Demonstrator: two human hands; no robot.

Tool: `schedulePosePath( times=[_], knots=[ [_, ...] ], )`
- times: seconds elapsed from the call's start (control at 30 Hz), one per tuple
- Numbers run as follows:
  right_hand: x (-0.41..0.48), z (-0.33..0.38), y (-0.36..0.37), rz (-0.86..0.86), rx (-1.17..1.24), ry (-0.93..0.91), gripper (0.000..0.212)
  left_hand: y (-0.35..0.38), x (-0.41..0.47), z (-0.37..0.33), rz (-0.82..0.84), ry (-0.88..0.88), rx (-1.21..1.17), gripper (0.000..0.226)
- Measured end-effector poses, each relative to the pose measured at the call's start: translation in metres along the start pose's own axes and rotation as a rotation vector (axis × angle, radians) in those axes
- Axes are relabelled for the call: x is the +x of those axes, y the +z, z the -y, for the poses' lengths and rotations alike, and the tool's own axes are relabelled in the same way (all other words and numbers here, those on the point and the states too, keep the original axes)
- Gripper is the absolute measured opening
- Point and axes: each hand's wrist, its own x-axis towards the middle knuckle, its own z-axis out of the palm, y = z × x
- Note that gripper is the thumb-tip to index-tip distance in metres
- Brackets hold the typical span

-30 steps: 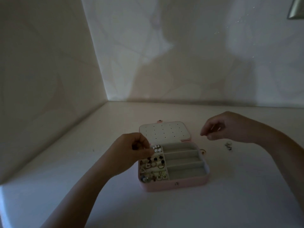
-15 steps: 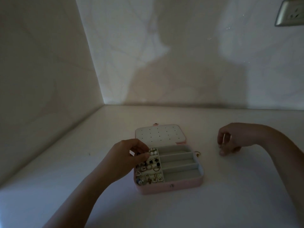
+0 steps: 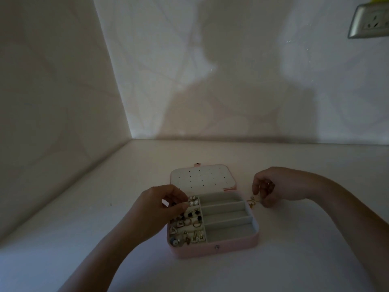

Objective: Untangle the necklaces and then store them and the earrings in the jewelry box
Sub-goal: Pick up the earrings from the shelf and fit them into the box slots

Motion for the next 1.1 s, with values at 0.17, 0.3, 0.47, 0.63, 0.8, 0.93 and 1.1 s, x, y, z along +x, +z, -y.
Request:
schedulePosePath(
  times=[0.17,0.3,0.47,0.63,0.8,0.93,1.1],
  knots=[
    [-0.002,0.000,-0.003,0.003,-0.010,0.009,0.030,0.000,0.000,0.000,-0.029,-0.014,-0.005,0.008],
    [-0.007,-0.006,-0.012,-0.068,0.116,0.019,0.026,0.001,0.000,0.000,-0.072,-0.027,-0.016,0.009],
    [-0.011,0.009,-0.011,-0.264,0.279,-0.110,0.023,-0.001,-0.001,-0.005,-0.162,-0.033,-0.133,0.010],
    [-0.013,0.047,0.014,-0.287,0.559,-0.293,0.022,-0.005,-0.003,-0.013,-0.195,-0.035,-0.287,0.013],
    [-0.015,0.077,0.045,-0.226,0.718,-0.385,0.021,-0.006,-0.007,-0.021,-0.083,-0.074,-0.443,0.010],
    [-0.013,0.086,0.061,-0.144,0.822,-0.429,0.024,-0.004,-0.009,-0.025,-0.018,-0.065,-0.513,0.014],
    [-0.012,0.087,0.065,-0.157,0.888,-0.415,0.024,-0.003,-0.010,-0.026,0.028,-0.030,-0.506,0.013]
  ],
)
